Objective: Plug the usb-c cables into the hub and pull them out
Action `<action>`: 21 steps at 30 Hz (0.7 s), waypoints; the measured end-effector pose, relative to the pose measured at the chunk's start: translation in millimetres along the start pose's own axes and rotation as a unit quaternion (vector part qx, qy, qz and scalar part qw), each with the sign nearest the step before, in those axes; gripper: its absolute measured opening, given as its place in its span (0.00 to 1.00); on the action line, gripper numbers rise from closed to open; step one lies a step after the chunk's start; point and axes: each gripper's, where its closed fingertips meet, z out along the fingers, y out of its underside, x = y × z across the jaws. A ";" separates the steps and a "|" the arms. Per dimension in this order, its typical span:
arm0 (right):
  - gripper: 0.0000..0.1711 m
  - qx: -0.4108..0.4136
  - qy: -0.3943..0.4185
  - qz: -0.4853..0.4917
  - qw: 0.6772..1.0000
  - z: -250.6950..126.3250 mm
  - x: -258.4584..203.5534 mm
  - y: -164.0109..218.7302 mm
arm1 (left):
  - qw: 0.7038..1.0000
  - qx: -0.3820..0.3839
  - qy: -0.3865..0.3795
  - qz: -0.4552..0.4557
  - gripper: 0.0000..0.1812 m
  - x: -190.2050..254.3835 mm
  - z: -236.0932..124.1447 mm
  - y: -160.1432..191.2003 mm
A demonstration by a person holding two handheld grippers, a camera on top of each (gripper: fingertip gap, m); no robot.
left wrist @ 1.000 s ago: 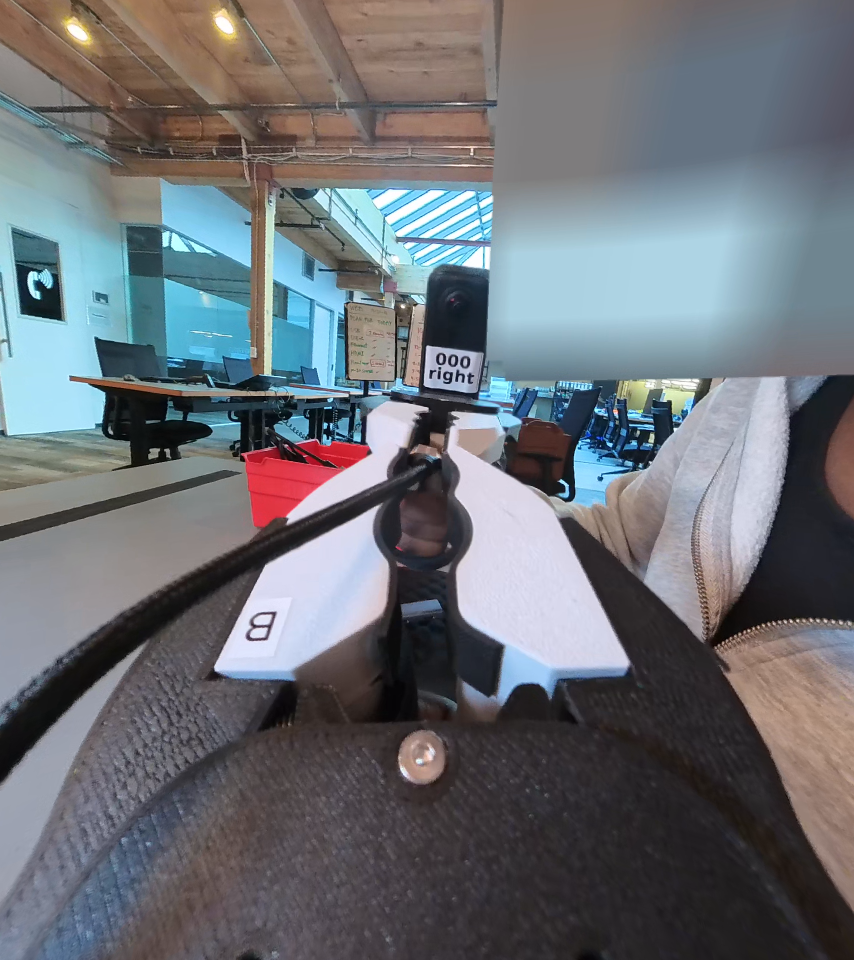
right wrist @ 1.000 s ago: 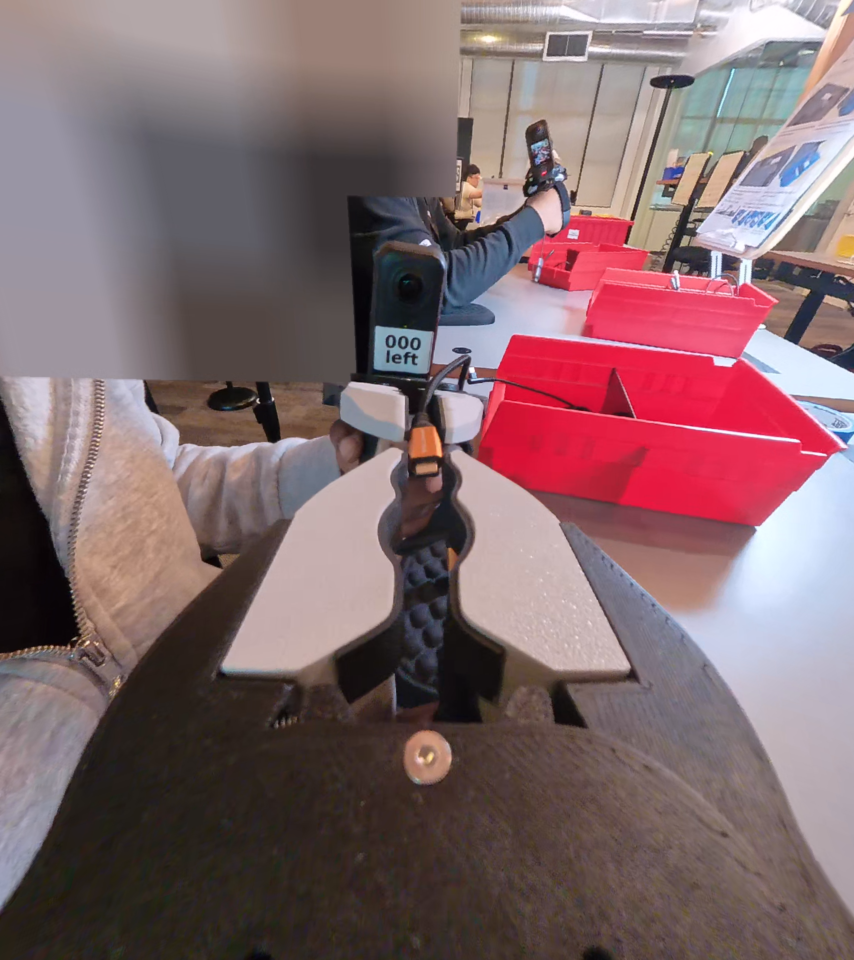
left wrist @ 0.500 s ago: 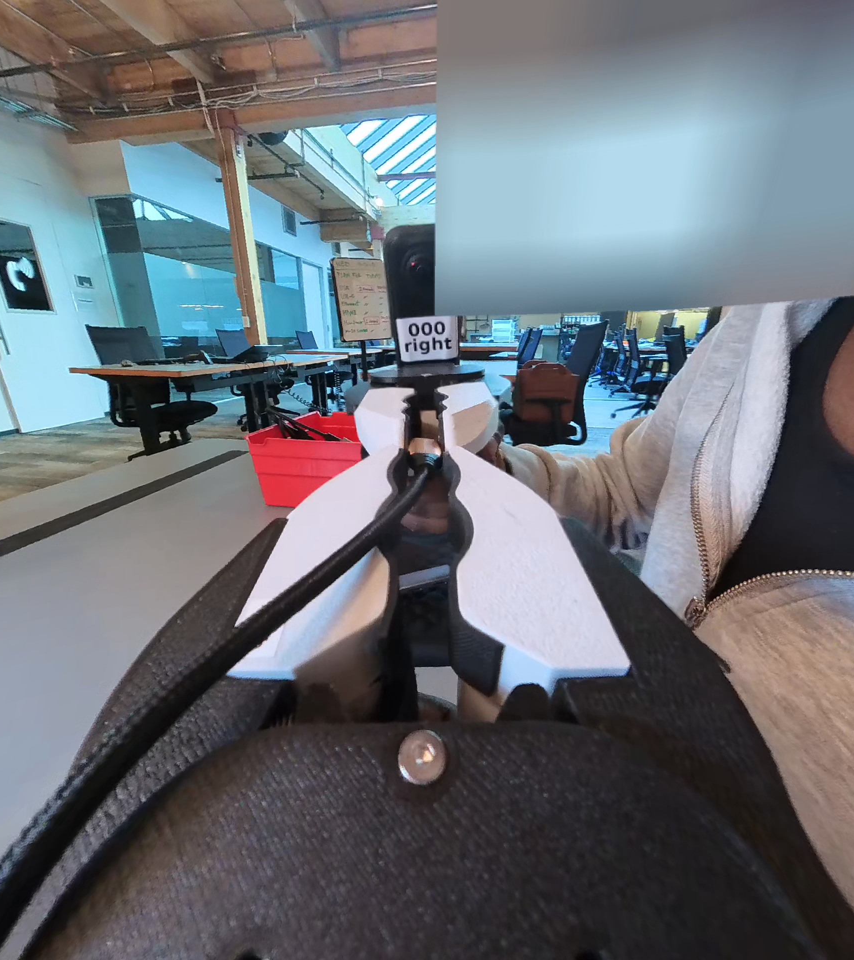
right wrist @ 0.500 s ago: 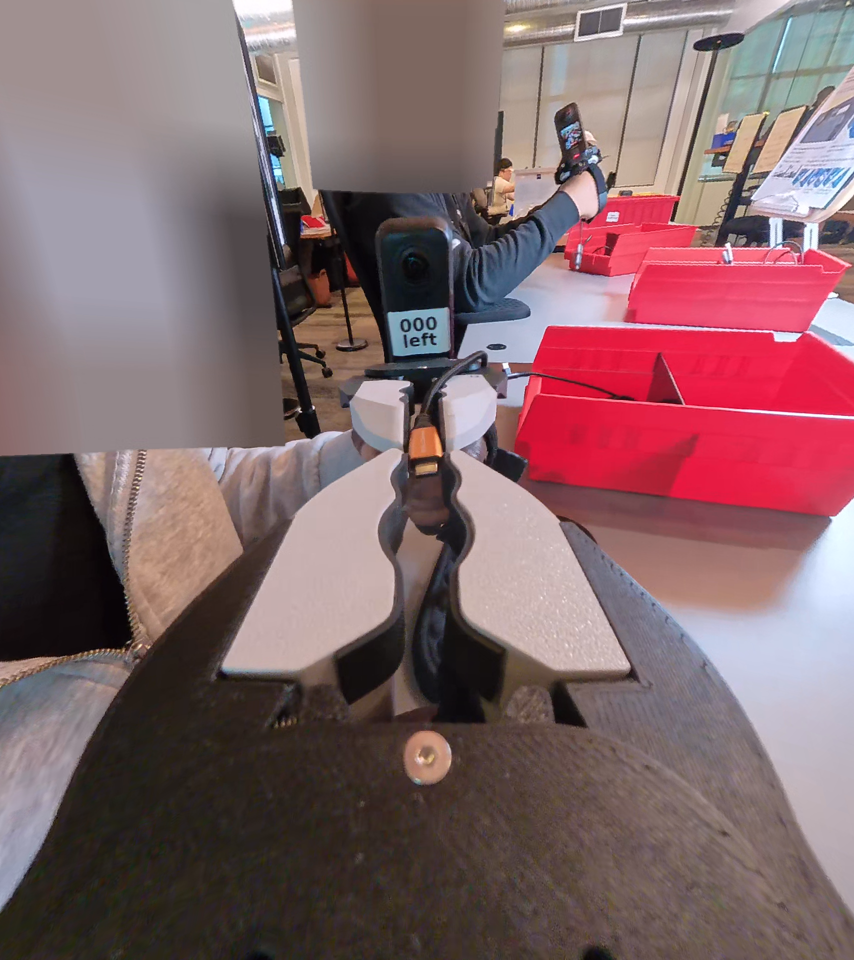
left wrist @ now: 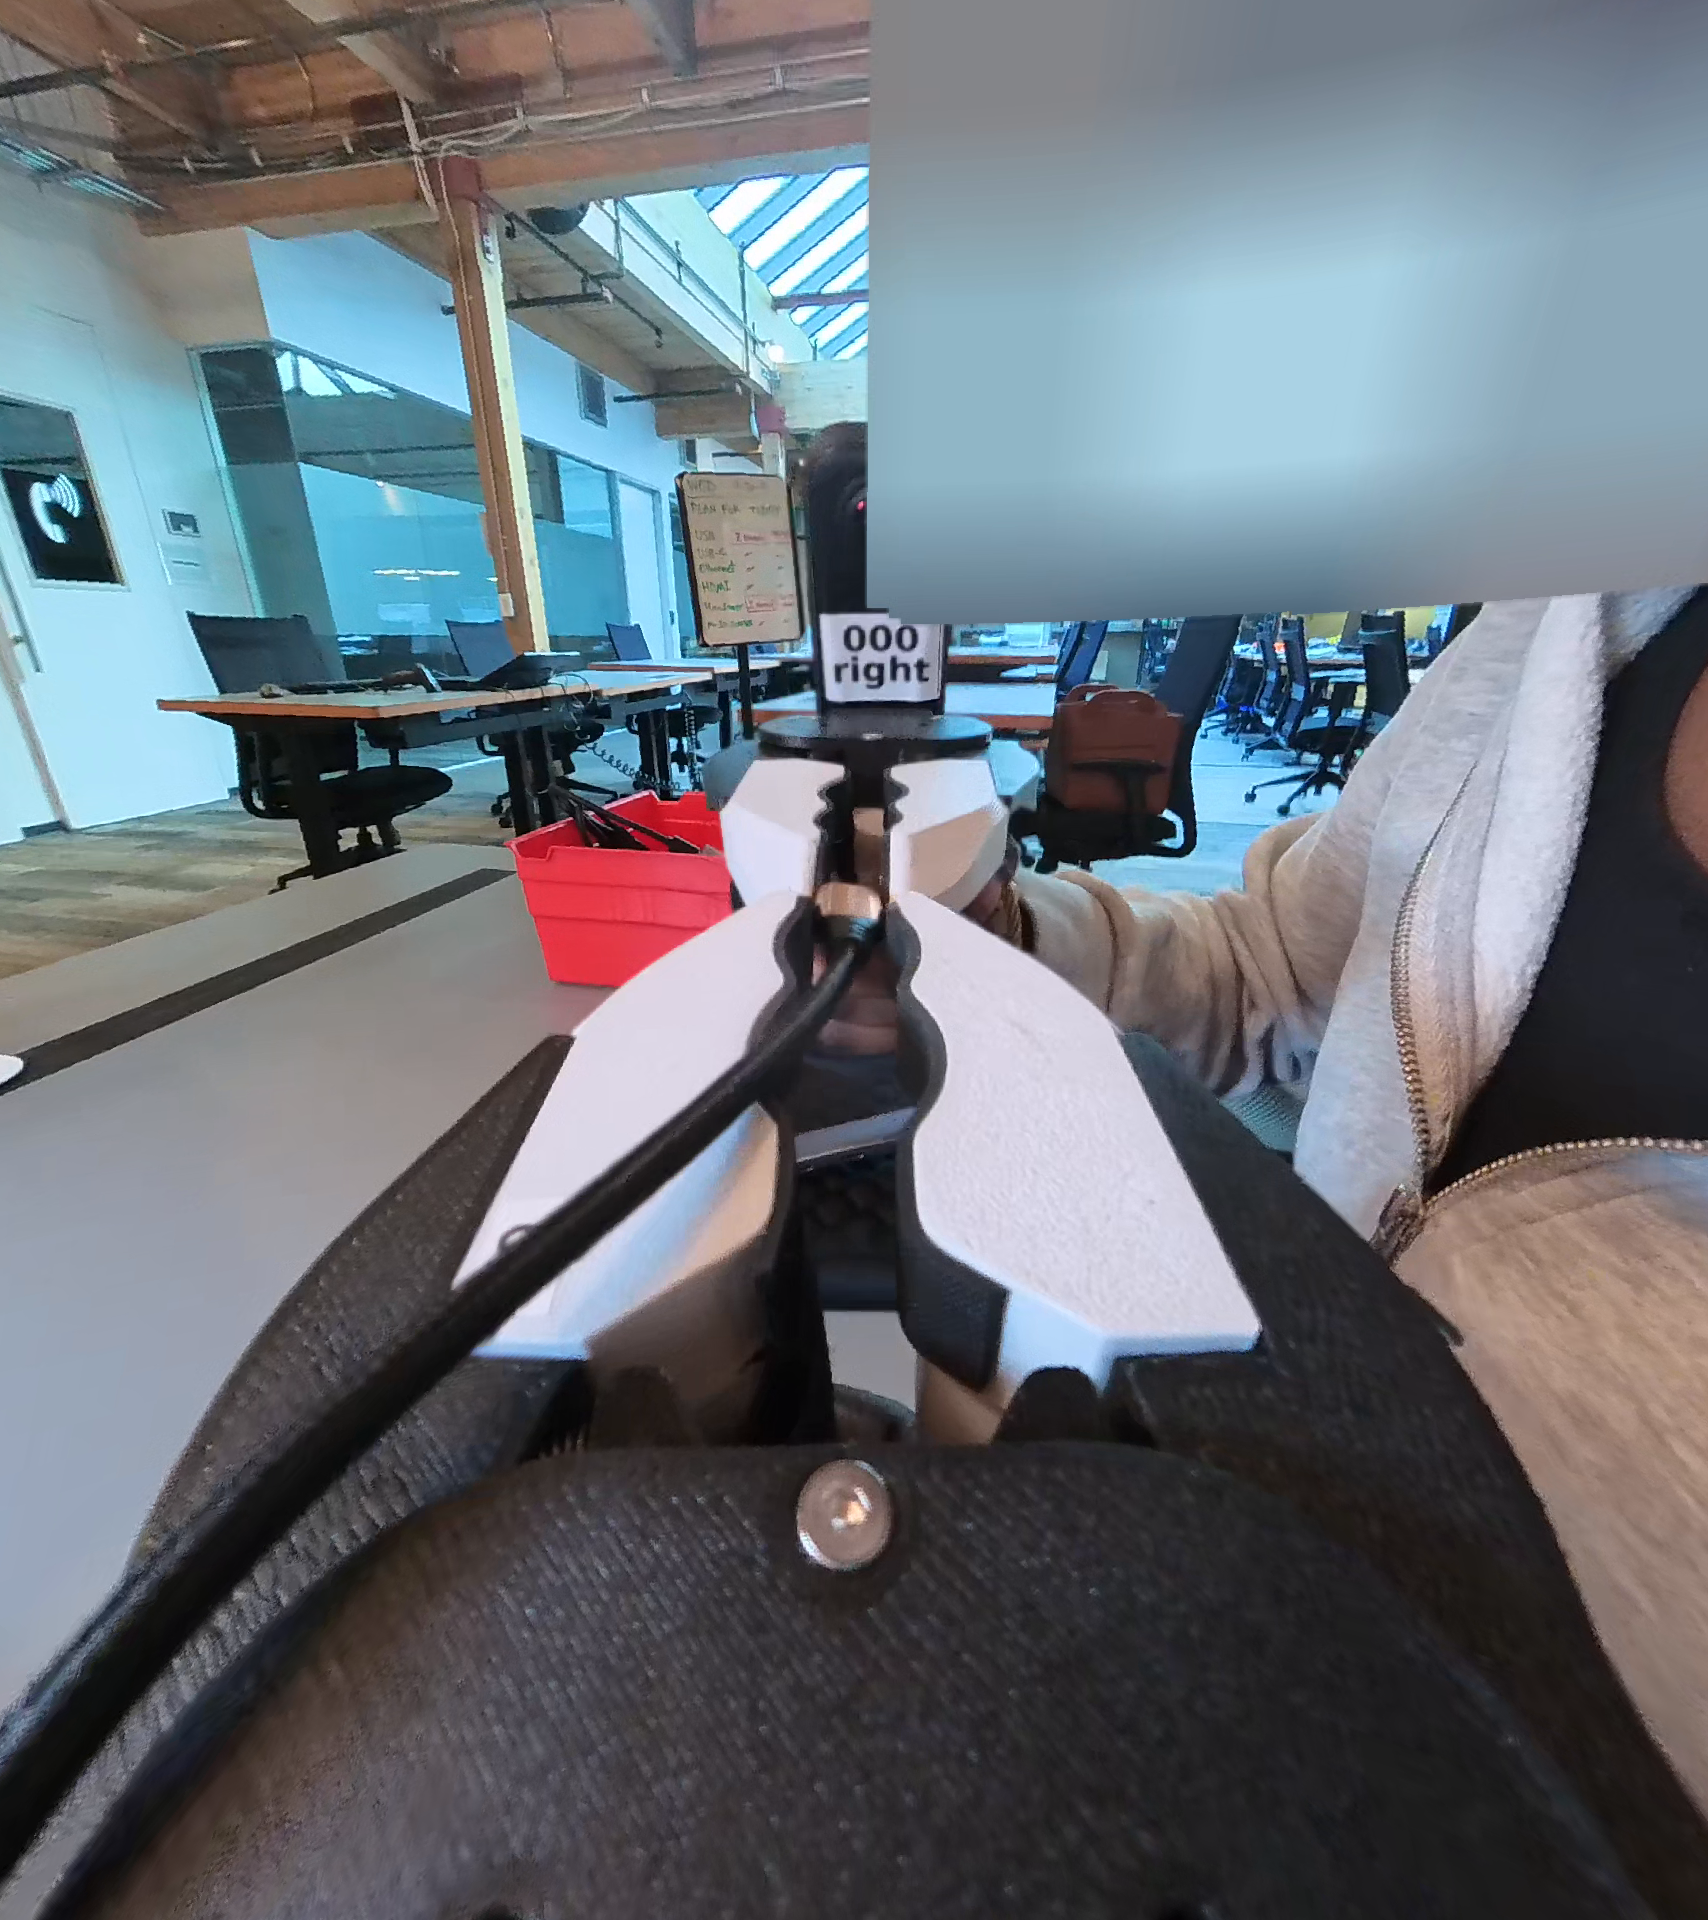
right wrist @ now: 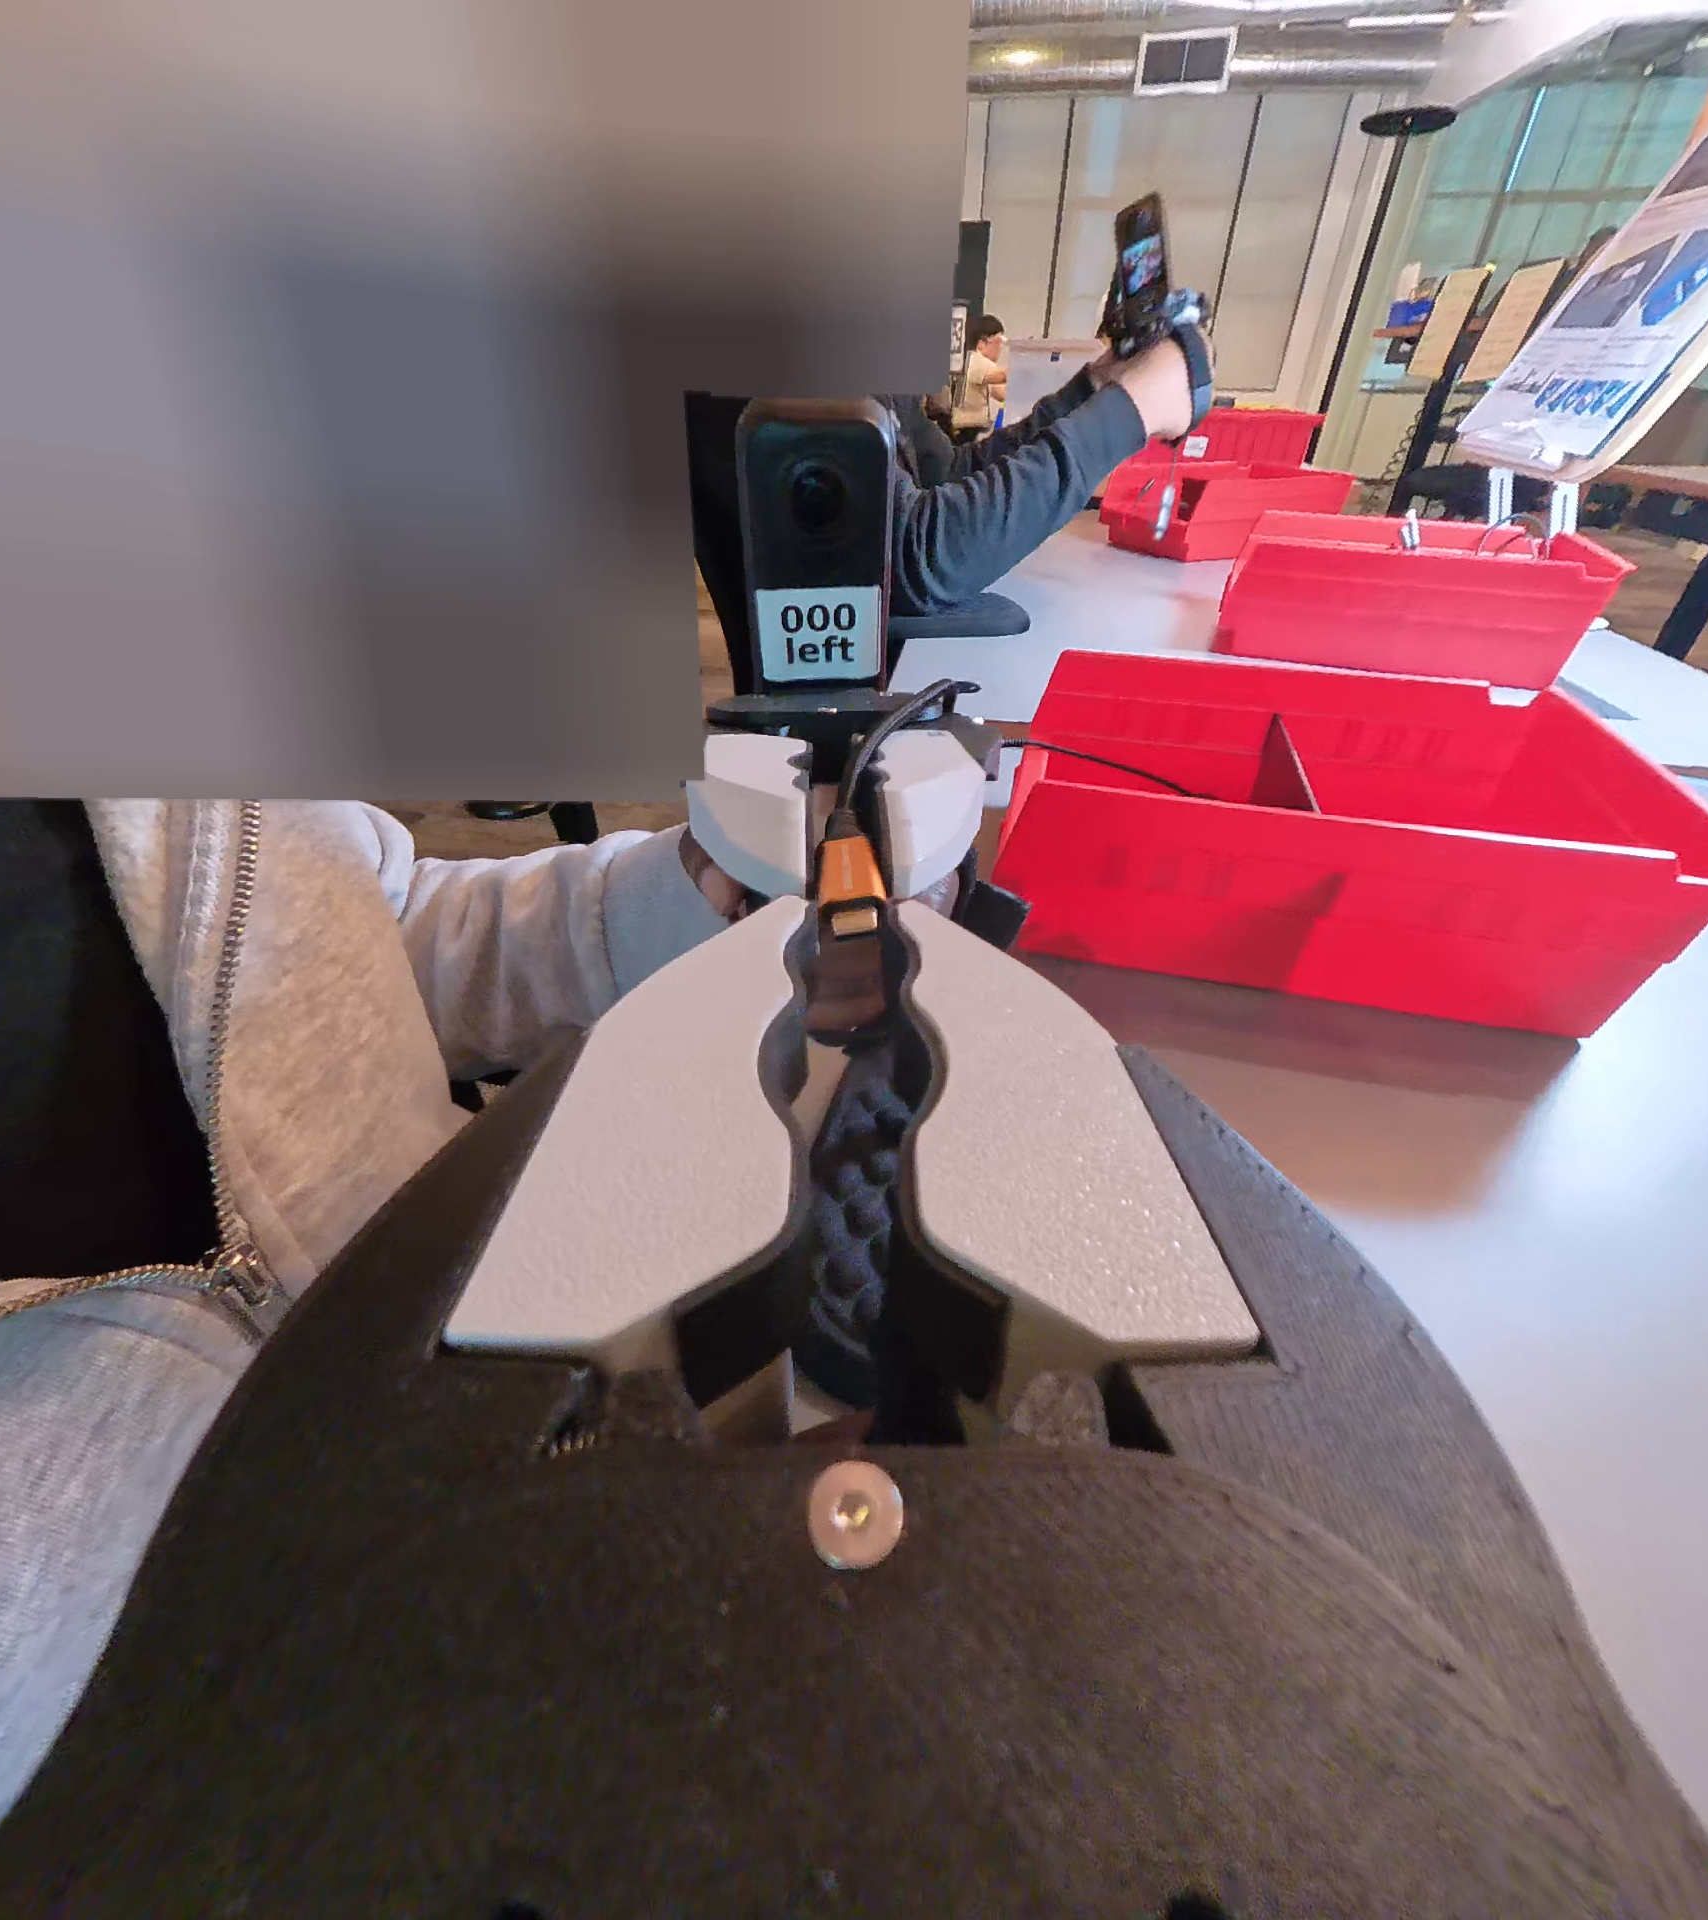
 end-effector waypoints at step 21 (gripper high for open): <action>0.31 -0.208 0.130 0.525 0.815 -142.8 21.3 118.5 | 0.999 0.023 -0.025 0.007 0.07 -19.2 11.3 20.0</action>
